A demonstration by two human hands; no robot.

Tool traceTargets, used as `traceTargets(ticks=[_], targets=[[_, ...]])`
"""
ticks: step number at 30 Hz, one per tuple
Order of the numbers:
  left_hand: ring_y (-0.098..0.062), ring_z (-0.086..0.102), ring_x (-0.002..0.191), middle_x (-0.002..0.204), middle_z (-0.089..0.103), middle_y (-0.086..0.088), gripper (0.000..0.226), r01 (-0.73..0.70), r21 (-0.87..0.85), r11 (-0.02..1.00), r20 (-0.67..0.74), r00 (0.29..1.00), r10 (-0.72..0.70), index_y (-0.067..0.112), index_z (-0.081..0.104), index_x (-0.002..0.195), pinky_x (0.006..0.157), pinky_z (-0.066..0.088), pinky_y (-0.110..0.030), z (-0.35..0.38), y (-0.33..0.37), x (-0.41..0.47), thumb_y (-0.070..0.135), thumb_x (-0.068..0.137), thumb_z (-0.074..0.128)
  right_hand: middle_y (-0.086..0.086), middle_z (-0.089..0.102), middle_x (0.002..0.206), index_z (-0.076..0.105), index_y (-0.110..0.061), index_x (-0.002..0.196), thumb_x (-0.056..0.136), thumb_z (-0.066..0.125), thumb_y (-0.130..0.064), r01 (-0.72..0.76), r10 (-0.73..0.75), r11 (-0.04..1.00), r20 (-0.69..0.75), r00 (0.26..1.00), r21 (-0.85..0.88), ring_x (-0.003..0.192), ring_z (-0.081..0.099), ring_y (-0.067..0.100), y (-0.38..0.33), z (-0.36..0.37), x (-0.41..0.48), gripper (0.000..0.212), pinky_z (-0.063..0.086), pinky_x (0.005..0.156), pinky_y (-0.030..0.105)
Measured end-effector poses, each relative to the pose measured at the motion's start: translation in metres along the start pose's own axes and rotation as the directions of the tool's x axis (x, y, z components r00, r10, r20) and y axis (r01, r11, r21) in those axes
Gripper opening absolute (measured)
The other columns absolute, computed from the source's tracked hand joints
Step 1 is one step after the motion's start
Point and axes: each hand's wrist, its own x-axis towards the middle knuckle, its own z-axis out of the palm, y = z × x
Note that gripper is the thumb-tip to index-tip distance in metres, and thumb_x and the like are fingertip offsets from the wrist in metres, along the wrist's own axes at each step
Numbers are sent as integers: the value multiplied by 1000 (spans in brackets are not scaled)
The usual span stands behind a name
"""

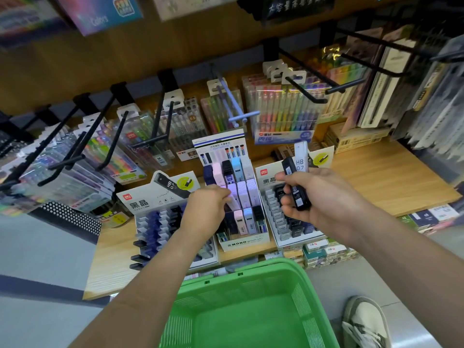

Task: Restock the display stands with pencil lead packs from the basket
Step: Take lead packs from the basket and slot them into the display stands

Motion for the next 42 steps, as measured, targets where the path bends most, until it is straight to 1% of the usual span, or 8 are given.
traceTargets(ticks=[9,19,21,23,26,30,35,42], targets=[[-19,66,84,92,74,-3,11,63,-207,976,-131,987,-92,10,77,92,83,48,-22,13,3,-5,8,85,68,11,57,91,61,-1,106,97,56,-4,7,-8,1000,59,998,21,68,59,16,2,6,-2,11,61,65,31],[-8,63,93,104,71,4,32,199,-303,932,33,980,-198,21,69,116,91,46,-16,-11,7,-9,4,91,57,9,70,82,65,-6,101,98,56,-7,19,-8,995,103,995,-98,61,66,12,5,10,-7,10,55,52,23],[-6,63,88,97,70,7,36,270,-566,779,61,956,-287,28,67,112,84,54,-23,-27,15,-13,1,91,56,7,72,80,64,-11,103,97,57,-10,0,14,993,126,992,-114,57,63,10,4,13,-8,9,50,47,21],[-12,66,93,103,71,7,42,271,-852,447,167,951,-259,35,66,111,77,57,-26,-47,25,-21,0,90,60,8,72,76,64,-11,102,98,57,-15,-40,60,992,173,983,-116,53,59,11,4,15,-9,9,43,41,19],[-19,66,101,121,66,6,49,269,-949,163,256,962,-93,33,60,123,83,56,-33,-67,40,-30,7,82,69,9,68,71,66,-7,102,99,56,-17,-89,116,989,251,961,-118,51,55,11,4,16,-9,14,38,37,18],[-18,68,82,91,75,-5,21,244,-931,271,193,961,-200,18,75,94,78,57,-30,-80,48,-42,6,76,73,10,66,72,70,-3,99,95,61,-18,-104,134,988,305,943,-112,50,52,11,7,23,-11,19,39,36,17],[-14,63,58,72,72,-8,18,396,-899,185,298,866,-402,7,72,91,56,53,-21,-76,39,-61,21,79,72,12,69,82,66,-8,98,75,74,-26,-99,100,995,281,955,-19,52,46,9,7,26,-7,31,32,35,14],[-13,67,67,77,73,-7,25,487,-832,265,435,870,-233,15,72,87,62,56,-24,-77,34,-81,36,73,70,-3,55,63,65,-12,90,83,71,-9,-35,52,996,202,978,-88,52,40,6,23,51,-1,9,27,33,14]])
